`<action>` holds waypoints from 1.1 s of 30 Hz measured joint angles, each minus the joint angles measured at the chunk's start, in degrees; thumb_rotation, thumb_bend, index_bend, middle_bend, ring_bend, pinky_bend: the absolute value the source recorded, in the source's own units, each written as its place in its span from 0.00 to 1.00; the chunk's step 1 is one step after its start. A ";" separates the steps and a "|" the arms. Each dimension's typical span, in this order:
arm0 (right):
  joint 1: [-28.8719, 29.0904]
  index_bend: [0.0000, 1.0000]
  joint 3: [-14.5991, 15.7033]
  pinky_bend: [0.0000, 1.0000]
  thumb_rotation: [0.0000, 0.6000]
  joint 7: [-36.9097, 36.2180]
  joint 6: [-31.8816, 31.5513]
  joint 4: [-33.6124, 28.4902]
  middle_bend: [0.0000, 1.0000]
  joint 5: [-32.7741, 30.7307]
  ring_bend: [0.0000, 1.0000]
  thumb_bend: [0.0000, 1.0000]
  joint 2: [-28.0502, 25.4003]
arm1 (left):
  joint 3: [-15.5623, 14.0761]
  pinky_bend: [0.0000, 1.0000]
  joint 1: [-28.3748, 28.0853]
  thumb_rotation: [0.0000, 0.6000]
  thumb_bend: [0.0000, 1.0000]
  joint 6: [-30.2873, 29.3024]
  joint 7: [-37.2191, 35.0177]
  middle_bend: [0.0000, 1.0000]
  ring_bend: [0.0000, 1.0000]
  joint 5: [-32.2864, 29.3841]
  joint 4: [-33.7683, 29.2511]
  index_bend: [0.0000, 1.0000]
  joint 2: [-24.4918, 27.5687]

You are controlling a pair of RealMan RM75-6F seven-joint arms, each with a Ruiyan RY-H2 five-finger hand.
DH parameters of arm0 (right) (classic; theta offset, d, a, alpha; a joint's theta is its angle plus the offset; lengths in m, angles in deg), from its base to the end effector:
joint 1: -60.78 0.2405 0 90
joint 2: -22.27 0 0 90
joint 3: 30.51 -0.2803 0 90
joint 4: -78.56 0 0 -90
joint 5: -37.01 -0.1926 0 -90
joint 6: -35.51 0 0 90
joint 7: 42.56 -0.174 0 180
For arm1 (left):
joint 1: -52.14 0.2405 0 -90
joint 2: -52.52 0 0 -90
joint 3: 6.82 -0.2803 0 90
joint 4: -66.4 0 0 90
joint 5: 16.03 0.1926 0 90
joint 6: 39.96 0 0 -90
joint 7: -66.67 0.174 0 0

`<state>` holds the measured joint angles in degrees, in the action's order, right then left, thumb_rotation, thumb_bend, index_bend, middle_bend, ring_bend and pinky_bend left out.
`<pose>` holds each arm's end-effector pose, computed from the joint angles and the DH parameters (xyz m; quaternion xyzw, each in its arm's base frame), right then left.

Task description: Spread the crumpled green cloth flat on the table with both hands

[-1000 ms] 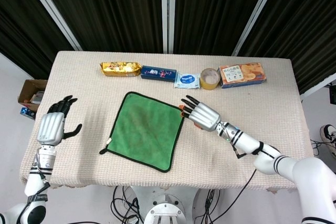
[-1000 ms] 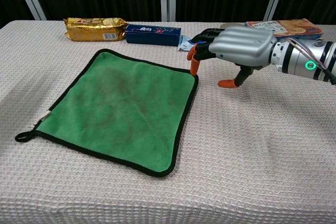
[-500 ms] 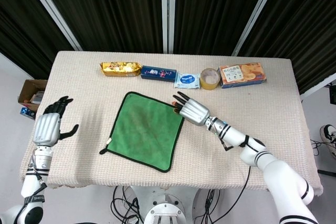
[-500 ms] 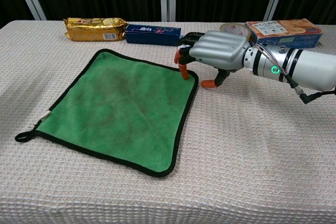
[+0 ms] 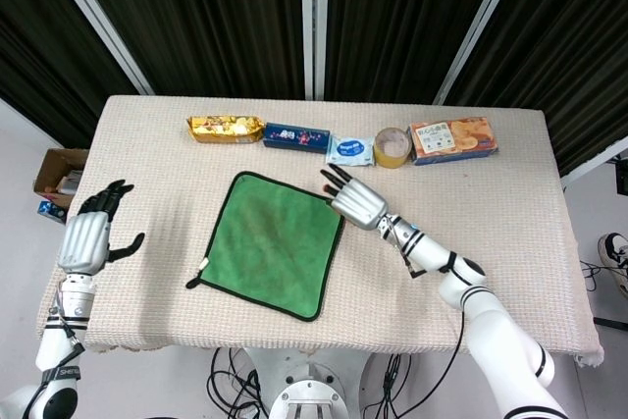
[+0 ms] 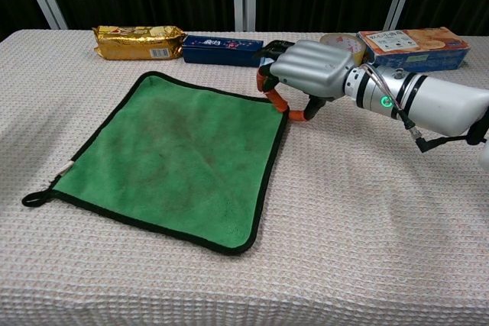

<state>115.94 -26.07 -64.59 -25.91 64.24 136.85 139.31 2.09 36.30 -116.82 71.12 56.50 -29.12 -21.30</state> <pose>-0.1308 -0.4380 -0.0989 0.8541 -0.1198 0.3754 0.3394 -0.2873 0.2855 0.1266 -0.5539 -0.4553 -0.4338 0.5456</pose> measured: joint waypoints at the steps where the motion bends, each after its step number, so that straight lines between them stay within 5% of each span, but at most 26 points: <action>1: -0.11 0.64 -0.01 0.00 1.00 -0.24 -0.03 0.51 0.28 -0.18 0.00 0.22 0.05 | -0.02 0.18 0.02 1.00 0.25 -0.02 0.01 0.09 0.14 0.05 -0.01 0.16 0.03; 8: -0.49 0.60 -0.03 0.00 1.00 -0.87 0.40 1.90 0.27 -1.11 0.00 0.22 -0.61 | -0.07 0.18 -0.04 1.00 0.25 0.02 0.14 0.09 0.14 0.44 -0.21 0.16 0.05; 14: -0.72 0.08 0.57 0.00 1.00 -0.54 0.72 0.14 0.11 -1.06 0.00 0.21 -1.48 | 0.24 0.18 -0.25 1.00 0.25 0.34 0.34 0.09 0.14 0.05 -0.26 0.16 0.18; 21: -3.15 0.00 -0.79 0.00 1.00 1.02 -5.75 -6.22 0.07 -2.41 0.00 0.20 -6.54 | 0.83 0.18 0.41 1.00 0.25 -0.92 1.52 0.09 0.14 -0.90 1.13 0.17 1.64; 28: -9.22 0.00 -3.42 0.00 1.00 7.47 -13.45 -26.26 0.08 -6.04 0.00 0.23 -20.26 | 1.09 0.17 2.05 1.00 0.25 -3.97 5.33 0.09 0.14 -1.59 5.28 0.17 4.35; 33: -16.01 0.00 -3.95 0.00 1.00 13.90 -16.65 -49.90 0.08 -10.52 0.00 0.23 -34.49 | -0.15 0.16 4.20 1.00 0.20 -5.84 7.51 0.09 0.14 -1.02 6.37 0.17 6.94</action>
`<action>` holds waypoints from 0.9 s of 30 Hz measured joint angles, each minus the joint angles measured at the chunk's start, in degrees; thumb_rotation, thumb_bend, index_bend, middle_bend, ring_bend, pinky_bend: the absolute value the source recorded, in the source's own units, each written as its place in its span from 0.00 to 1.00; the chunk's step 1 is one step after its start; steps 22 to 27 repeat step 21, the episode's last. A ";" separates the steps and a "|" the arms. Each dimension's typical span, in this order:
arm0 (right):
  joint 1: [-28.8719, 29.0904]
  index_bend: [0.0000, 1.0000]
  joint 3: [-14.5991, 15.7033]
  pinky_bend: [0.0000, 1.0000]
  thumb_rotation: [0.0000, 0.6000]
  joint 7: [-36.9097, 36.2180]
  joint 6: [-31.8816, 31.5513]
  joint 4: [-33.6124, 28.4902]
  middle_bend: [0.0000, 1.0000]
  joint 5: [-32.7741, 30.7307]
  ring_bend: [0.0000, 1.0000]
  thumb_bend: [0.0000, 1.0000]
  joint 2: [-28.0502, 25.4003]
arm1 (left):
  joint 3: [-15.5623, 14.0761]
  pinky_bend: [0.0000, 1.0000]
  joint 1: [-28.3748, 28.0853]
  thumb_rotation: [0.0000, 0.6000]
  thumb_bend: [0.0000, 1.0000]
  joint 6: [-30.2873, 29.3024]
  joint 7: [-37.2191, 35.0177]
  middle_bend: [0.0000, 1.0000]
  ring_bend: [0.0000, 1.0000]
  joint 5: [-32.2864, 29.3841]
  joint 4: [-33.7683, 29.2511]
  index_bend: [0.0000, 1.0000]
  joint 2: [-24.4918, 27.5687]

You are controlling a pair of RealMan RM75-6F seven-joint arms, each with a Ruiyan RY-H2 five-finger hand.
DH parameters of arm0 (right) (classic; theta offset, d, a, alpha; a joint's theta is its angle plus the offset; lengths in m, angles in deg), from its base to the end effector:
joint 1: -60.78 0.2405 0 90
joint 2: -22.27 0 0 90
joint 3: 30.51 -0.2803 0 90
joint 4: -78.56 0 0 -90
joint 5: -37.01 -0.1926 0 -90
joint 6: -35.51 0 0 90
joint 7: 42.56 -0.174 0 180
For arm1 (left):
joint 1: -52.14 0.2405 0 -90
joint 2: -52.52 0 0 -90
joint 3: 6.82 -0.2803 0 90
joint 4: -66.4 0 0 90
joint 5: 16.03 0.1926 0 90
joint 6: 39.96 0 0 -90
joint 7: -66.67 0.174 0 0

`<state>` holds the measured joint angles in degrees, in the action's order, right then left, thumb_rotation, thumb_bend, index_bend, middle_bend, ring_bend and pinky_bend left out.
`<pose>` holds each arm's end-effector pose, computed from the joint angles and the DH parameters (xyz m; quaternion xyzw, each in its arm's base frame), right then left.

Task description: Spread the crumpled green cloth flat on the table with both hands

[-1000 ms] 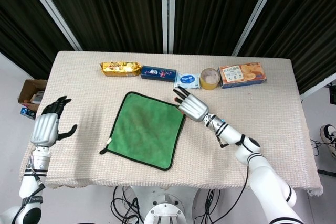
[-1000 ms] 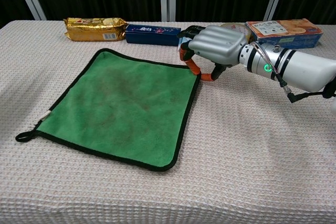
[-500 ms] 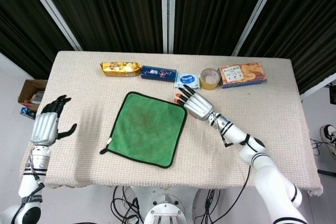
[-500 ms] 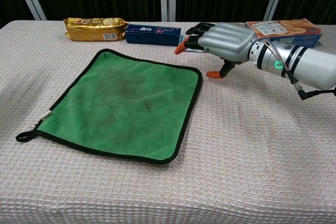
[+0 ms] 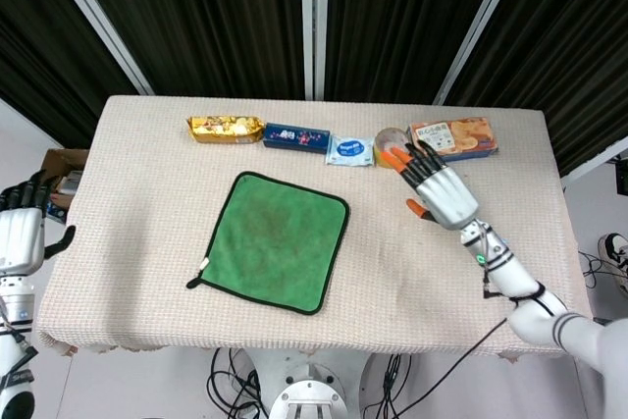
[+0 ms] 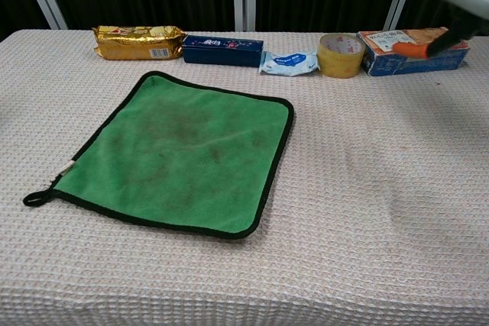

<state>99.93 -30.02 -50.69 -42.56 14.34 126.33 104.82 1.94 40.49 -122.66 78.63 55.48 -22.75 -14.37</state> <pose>-0.2078 -0.3864 0.0853 0.7360 -0.2138 0.4782 0.4289 -0.3371 0.2679 0.2018 -0.5581 -0.3409 -0.3375 0.6771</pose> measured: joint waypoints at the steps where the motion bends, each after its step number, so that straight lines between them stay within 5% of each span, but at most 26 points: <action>1: -2.03 0.00 0.11 0.00 1.00 1.16 -0.80 -5.78 0.07 -1.17 0.00 0.23 -3.70 | -0.23 0.16 0.41 1.00 0.17 -0.15 -0.13 0.09 0.14 0.11 -0.33 0.17 0.44; 5: -10.46 0.00 1.25 0.00 1.00 3.19 -3.90 -21.76 0.07 -4.59 0.00 0.23 -16.14 | -1.45 0.16 2.18 1.00 0.14 -1.62 -1.41 0.09 0.14 1.50 -3.26 0.17 2.05; 9: -19.68 0.00 3.15 0.00 1.00 1.68 -8.00 -29.14 0.07 -5.96 0.00 0.24 -23.61 | -3.60 0.16 4.61 1.00 0.14 -4.62 -2.46 0.09 0.14 5.27 -6.60 0.17 3.12; 17: -28.37 0.00 5.58 0.00 1.00 -3.73 -14.23 -29.25 0.07 -2.39 0.00 0.25 -23.62 | -7.65 0.16 8.22 1.00 0.14 -8.74 -2.71 0.10 0.14 12.43 -11.62 0.17 3.94; 27: -29.34 0.00 4.64 0.00 1.00 -4.01 -14.77 -27.77 0.07 -1.53 0.00 0.25 -21.95 | -8.32 0.16 8.92 1.00 0.14 -9.10 -1.53 0.10 0.14 13.67 -12.45 0.17 3.20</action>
